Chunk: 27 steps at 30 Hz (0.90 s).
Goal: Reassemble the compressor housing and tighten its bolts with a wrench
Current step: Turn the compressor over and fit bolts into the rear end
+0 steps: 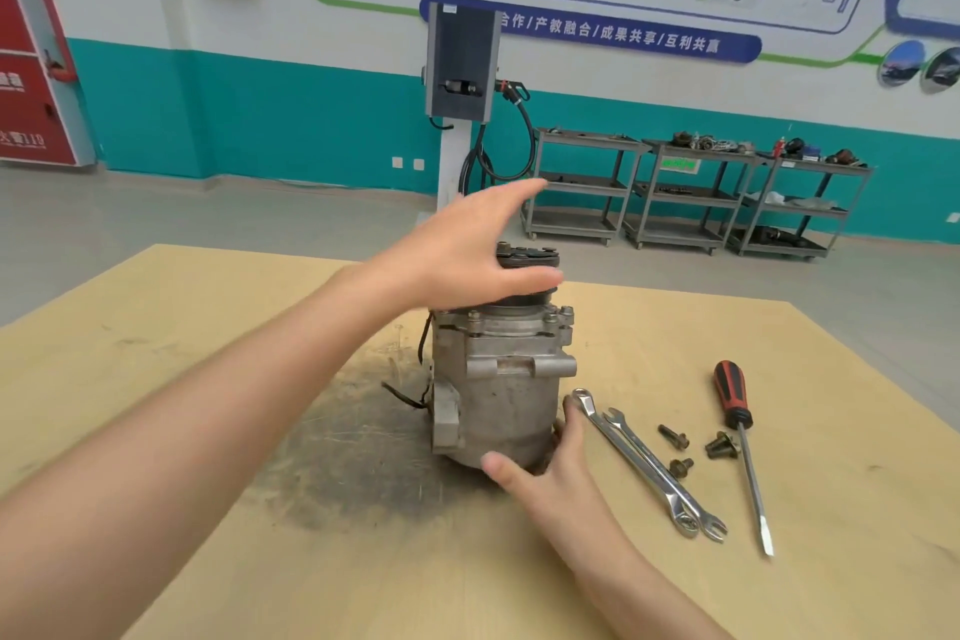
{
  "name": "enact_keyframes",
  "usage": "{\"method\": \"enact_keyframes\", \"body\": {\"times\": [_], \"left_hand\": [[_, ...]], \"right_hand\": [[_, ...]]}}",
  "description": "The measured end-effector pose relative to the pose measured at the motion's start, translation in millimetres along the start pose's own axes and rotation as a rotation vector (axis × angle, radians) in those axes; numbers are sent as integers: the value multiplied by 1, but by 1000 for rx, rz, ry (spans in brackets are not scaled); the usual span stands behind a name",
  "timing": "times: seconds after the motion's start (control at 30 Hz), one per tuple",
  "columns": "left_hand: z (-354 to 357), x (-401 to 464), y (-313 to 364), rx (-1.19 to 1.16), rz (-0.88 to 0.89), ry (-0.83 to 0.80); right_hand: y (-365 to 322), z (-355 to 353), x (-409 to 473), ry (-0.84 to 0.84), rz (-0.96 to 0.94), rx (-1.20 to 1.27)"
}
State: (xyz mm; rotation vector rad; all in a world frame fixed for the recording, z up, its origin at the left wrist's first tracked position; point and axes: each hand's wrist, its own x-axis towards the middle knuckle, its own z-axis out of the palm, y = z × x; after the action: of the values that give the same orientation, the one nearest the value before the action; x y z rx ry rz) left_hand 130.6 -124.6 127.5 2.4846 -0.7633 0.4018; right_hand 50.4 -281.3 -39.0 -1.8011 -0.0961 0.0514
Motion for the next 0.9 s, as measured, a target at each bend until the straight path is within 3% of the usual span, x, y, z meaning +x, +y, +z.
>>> {"method": "enact_keyframes", "body": {"times": [0.13, 0.2, 0.43, 0.73, 0.9], "left_hand": [[1, 37, -9, 124, -59, -313], [6, 41, -16, 70, -87, -362], [7, 48, -19, 69, -105, -400], [4, 48, -36, -70, -287, -255], [1, 54, -46, -197, -393, -316]], "right_hand": [[5, 17, 5, 83, -70, -53], [7, 21, 8, 122, -101, -76], [11, 27, 18, 234, -171, -138], [1, -12, 34, -29, -174, -26], [0, -7, 41, -6, -182, -38]]}}
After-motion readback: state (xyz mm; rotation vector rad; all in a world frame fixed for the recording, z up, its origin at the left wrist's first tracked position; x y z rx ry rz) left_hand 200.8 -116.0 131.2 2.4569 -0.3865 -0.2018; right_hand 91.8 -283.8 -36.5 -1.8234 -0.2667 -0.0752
